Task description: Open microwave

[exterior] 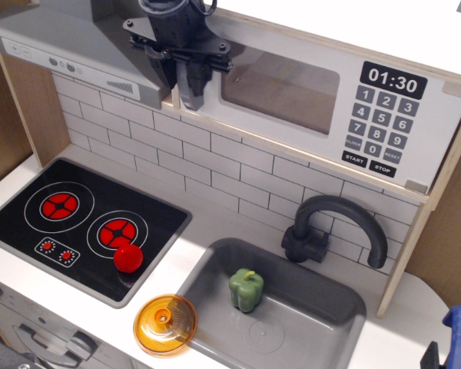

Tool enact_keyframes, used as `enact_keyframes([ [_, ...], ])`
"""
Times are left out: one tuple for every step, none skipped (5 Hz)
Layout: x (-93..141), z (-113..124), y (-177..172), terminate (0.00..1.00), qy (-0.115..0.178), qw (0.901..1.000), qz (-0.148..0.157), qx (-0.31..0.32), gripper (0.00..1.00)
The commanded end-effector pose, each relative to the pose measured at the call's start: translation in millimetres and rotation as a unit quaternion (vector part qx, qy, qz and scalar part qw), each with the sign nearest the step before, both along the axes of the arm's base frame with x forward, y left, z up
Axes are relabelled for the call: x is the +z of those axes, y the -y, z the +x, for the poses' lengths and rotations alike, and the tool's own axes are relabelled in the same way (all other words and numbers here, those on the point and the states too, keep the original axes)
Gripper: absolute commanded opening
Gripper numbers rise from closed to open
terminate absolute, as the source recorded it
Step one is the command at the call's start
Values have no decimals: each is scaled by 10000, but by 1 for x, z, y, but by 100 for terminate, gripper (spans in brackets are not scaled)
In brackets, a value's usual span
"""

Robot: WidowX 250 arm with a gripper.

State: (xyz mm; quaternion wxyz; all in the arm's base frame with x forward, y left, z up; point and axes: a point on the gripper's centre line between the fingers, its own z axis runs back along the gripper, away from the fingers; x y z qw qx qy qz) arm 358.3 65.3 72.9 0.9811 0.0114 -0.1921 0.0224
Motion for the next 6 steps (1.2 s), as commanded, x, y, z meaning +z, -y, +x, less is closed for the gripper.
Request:
enact_keyframes([
  [14,-18,-4,0,336,9987,201,-335,0],
  [14,-41,-5,0,259,9981,143,-533,0],
  [16,-60,0,0,-72,9976,209,-660,100],
  [21,-86,-10,0,-682,9956,-303,-571,100],
  [21,-104,-29,0,-1063,9921,-533,-405,100],
  [17,-84,-64,0,-1115,9907,-297,726,100],
])
